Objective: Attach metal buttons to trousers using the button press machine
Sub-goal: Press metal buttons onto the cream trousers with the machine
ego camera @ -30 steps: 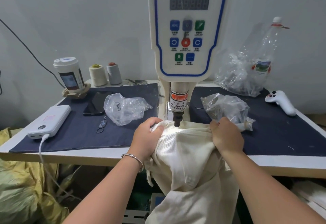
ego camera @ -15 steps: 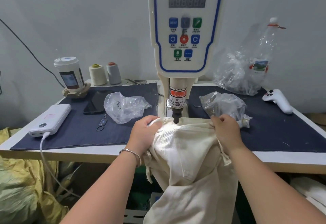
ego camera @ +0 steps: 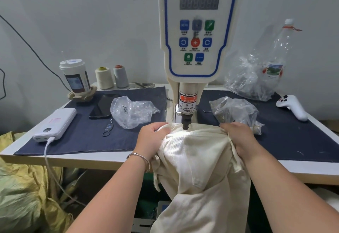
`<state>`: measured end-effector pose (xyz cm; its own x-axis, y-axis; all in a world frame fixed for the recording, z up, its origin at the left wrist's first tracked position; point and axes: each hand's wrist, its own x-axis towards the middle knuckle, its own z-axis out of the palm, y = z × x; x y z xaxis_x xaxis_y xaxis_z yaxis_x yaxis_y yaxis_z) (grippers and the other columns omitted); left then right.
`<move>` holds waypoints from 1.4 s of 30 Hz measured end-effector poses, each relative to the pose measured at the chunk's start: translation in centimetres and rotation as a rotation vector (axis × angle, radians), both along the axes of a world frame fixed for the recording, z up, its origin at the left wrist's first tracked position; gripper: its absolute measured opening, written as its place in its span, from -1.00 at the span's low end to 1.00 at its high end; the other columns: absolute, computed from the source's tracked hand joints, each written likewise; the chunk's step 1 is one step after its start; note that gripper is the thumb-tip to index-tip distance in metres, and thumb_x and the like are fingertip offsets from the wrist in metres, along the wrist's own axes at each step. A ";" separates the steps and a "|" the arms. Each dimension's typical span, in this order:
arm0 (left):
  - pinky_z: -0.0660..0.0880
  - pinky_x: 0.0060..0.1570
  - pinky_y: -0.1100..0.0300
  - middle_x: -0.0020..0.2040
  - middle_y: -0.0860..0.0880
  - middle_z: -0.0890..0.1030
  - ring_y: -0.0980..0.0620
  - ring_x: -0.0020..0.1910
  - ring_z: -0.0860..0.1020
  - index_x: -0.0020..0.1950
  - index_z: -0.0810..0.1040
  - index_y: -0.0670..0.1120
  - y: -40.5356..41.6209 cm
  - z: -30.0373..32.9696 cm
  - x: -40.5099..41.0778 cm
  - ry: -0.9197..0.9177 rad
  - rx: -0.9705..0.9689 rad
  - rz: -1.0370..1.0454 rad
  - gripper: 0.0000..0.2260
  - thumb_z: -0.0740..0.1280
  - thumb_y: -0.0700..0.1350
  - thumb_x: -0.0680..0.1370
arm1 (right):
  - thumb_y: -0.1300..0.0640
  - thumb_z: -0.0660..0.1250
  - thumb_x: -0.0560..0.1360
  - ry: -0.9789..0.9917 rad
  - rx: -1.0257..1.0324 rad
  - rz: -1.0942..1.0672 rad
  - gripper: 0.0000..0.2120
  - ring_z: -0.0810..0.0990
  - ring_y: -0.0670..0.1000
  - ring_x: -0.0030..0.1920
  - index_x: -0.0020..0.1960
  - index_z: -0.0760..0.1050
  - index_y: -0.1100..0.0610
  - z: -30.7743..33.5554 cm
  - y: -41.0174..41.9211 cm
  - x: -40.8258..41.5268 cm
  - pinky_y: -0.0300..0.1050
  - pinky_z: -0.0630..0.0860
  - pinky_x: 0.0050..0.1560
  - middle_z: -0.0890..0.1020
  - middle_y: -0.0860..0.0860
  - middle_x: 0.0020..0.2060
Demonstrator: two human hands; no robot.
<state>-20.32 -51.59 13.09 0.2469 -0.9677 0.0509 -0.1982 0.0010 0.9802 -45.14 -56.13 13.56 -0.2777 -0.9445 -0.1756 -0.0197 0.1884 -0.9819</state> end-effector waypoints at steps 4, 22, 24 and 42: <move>0.38 -0.25 0.29 -0.06 0.09 0.61 0.13 -0.12 0.54 -0.07 0.56 0.03 -0.2 0.3 -0.1 -0.142 0.032 0.028 -0.95 0.42 -0.08 0.52 | 0.19 0.41 0.42 0.095 -0.042 -0.064 -0.83 0.50 0.08 -0.22 -0.29 0.48 0.21 -0.5 0.1 0.3 -0.03 0.43 -0.16 0.55 0.13 -0.35; 0.47 -0.24 0.16 -0.21 -0.03 0.63 0.07 -0.26 0.50 -0.23 0.53 -0.01 1.3 -0.1 0.2 0.003 -0.069 -0.007 -0.85 0.45 -0.05 0.50 | 0.22 0.38 0.44 0.064 -0.189 -0.048 -0.81 0.38 0.03 -0.29 -0.31 0.44 0.21 0.0 1.9 -0.1 -0.06 0.34 -0.22 0.45 0.09 -0.39; 0.45 -0.23 0.14 -0.23 -0.04 0.60 0.07 -0.27 0.48 -0.24 0.51 -0.04 1.3 -0.1 0.1 0.001 -0.072 -0.007 -0.80 0.45 -0.01 0.50 | 0.22 0.38 0.43 0.063 -0.195 -0.052 -0.81 0.39 0.03 -0.29 -0.31 0.44 0.21 -0.1 1.9 -0.1 -0.06 0.34 -0.21 0.46 0.08 -0.39; 0.26 -0.39 0.20 -0.45 0.02 0.33 0.07 -0.42 0.25 -0.36 0.32 -0.06 0.8 -0.3 -0.1 -0.086 -0.055 -0.005 -0.69 0.39 -0.14 0.50 | 0.28 0.35 0.44 0.182 -0.241 -0.093 -0.69 0.35 -0.19 -0.51 -0.43 0.35 0.15 -0.1 1.6 0.2 -0.20 0.28 -0.37 0.40 -0.14 -0.61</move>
